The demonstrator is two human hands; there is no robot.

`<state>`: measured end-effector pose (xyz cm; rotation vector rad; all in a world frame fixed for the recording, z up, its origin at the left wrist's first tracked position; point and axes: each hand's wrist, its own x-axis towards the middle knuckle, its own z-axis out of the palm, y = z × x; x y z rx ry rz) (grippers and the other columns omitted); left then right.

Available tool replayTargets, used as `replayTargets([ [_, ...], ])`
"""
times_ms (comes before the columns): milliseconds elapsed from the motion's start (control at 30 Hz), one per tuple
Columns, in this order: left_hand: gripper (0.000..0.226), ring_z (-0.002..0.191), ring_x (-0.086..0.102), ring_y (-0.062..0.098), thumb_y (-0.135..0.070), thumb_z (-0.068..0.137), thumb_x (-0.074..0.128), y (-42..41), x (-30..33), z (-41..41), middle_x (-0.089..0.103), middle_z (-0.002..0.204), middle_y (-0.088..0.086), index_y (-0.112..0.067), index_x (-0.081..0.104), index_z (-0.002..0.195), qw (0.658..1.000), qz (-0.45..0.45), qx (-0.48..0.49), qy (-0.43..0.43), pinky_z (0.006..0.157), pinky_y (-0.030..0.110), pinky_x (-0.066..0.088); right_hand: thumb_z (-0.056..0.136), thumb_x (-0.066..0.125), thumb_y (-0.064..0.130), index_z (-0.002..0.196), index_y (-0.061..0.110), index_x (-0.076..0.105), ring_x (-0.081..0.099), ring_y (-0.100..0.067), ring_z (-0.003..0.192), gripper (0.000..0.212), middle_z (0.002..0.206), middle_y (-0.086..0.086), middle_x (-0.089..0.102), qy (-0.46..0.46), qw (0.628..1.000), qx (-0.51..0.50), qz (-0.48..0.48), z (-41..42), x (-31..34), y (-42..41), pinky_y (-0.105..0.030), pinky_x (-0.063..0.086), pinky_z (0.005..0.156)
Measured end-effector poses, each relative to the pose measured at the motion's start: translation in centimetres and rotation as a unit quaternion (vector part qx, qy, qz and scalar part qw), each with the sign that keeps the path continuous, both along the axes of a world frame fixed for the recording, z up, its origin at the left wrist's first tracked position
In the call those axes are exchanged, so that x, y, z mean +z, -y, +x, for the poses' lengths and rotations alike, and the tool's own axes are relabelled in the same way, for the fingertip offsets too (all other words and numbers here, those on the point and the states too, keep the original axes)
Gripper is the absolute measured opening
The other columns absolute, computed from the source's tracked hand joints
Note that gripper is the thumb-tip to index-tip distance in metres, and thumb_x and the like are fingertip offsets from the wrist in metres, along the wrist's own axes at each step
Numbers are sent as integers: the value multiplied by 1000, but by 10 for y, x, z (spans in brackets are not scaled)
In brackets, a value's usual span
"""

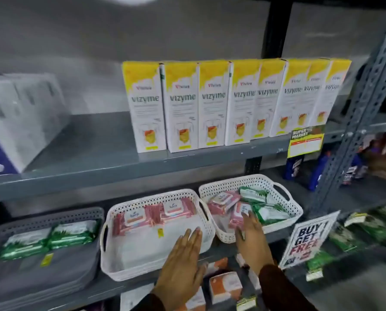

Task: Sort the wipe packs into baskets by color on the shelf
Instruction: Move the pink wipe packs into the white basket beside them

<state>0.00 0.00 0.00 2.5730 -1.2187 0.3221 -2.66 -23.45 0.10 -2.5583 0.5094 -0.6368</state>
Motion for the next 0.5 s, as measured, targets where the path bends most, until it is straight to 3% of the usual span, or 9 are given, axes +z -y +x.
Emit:
replayTargets([
  [67,72,145,-13,14,-47,99,29,20,-5,7,-13,157,-5,-14,-7,152,1000,2,9,-28,118,34,-1,90,60,13,134,3,48,57,-36,113,47,126,-22,59,3,998,-29,63,16,7,20,-41,49,94],
  [133,70,145,-13,14,-53,100,20,37,-11,15,-13,156,-6,-15,-5,153,999,16,32,-38,118,33,-4,90,60,17,129,4,48,63,-35,101,43,112,-21,66,-30,992,-61,108,38,16,40,-42,53,85],
  [200,69,146,6,18,-55,99,15,40,-19,17,4,158,-4,-13,11,153,998,49,37,-22,118,32,-1,90,59,26,124,2,48,63,-36,101,43,110,-21,66,-67,988,-87,108,55,20,47,-42,52,84],
  [300,61,137,37,21,-49,97,37,37,-25,17,41,150,2,-12,36,146,997,55,46,-23,115,33,16,91,55,40,123,1,45,53,-34,114,51,124,-19,55,-166,979,-98,62,79,20,54,-39,45,93],
  [400,61,134,42,19,-49,94,46,35,-23,17,47,145,-1,-15,40,144,996,59,63,-14,111,37,30,84,58,52,133,5,37,48,-36,119,71,130,-18,51,-188,971,-136,51,93,12,60,-41,44,94],
  [500,61,140,32,18,-52,99,35,24,-23,17,40,150,-1,-16,32,148,993,56,100,-13,116,36,23,60,78,53,122,8,33,52,-41,109,89,117,-23,56,-139,971,-143,134,105,3,68,-41,46,81],
])
